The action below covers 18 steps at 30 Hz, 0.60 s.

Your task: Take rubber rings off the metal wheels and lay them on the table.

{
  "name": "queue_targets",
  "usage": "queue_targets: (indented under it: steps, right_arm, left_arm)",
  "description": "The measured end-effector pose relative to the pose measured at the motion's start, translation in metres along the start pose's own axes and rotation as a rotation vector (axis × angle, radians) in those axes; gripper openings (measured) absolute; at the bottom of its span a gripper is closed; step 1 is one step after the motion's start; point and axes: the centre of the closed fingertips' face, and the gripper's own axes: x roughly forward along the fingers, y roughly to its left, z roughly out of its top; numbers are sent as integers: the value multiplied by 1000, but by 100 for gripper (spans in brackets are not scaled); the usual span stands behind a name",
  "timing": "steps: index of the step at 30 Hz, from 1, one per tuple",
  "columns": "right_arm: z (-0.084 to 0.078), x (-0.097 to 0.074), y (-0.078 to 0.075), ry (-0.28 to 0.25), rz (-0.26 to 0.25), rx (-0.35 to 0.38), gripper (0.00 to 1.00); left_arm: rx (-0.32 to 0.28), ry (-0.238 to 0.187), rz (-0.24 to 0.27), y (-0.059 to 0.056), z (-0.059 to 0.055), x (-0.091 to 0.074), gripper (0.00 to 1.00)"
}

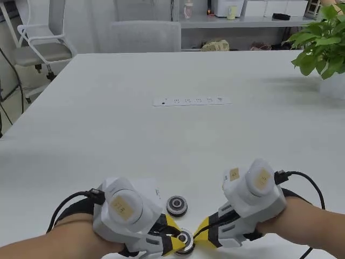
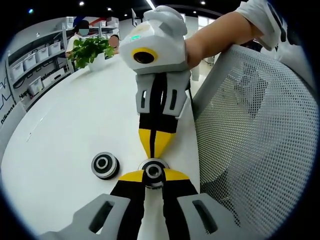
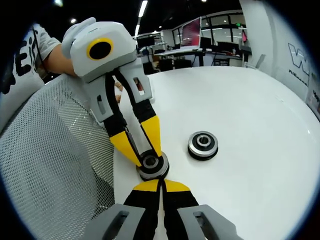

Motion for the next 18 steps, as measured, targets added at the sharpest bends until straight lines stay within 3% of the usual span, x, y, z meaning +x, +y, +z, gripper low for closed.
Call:
queue_targets:
  steps: [6,12,15,18]
  right_arm:
    - [5,-6,-1,-50,17,151,0]
    - [5,-5,-1,-68,26,221,0]
    - [12,-6,-2,-115,39,292,0]
    - [12,-7,-2,-119,40,298,0]
  left_arm:
    - [-3,2,2,0,0,0,7]
    - [-6,4,4,1,0,0,7]
    - [-8,5,6,1,-1,0,7]
    - [-9,7,8,1,-1,0,6]
